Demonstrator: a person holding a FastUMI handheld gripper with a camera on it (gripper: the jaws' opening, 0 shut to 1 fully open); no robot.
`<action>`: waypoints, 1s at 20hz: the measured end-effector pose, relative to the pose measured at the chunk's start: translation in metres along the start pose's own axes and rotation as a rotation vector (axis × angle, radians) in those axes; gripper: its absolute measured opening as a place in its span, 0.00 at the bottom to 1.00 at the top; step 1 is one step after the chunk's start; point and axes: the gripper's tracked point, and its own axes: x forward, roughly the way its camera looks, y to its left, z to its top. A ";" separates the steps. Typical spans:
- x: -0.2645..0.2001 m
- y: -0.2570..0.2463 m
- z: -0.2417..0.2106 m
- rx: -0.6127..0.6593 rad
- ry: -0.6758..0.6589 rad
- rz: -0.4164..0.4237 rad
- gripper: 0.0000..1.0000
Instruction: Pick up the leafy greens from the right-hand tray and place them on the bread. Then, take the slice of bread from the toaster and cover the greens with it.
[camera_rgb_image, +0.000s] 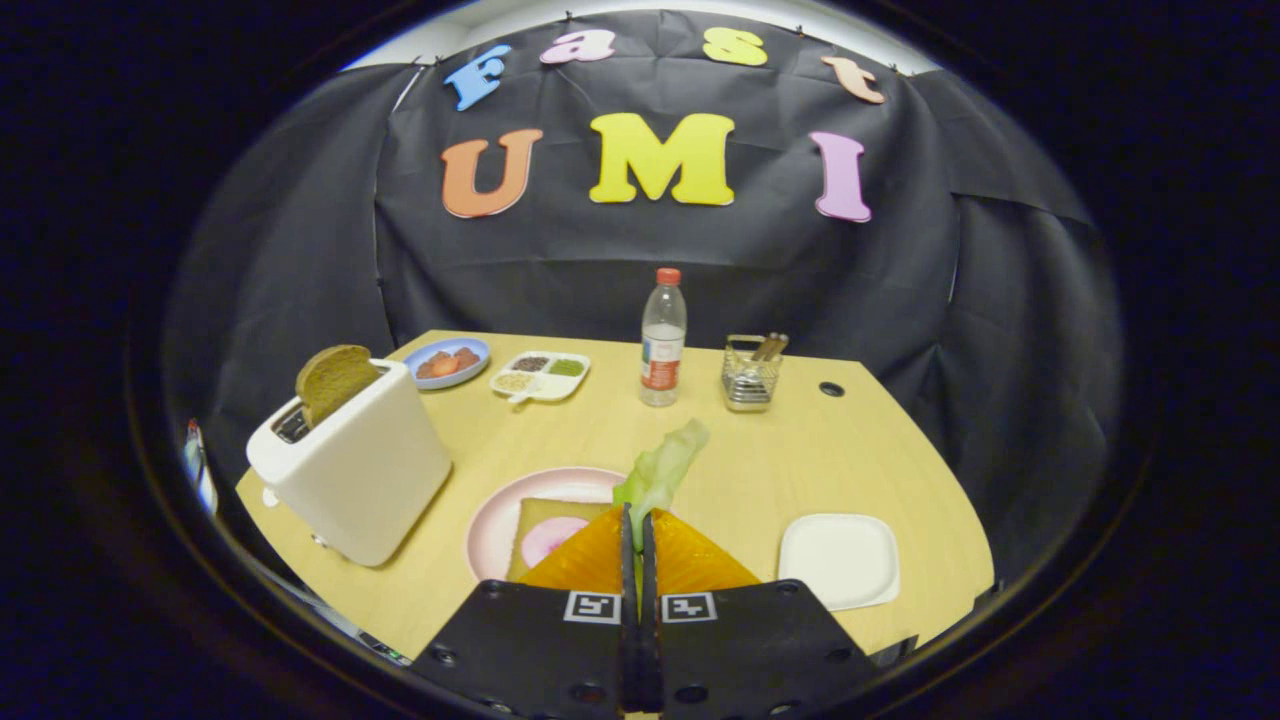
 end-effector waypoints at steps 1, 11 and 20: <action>0.001 0.012 0.001 0.005 0.001 0.026 0.00; 0.068 0.072 -0.028 0.120 0.076 0.121 0.00; 0.084 0.036 -0.058 0.096 0.093 0.013 0.00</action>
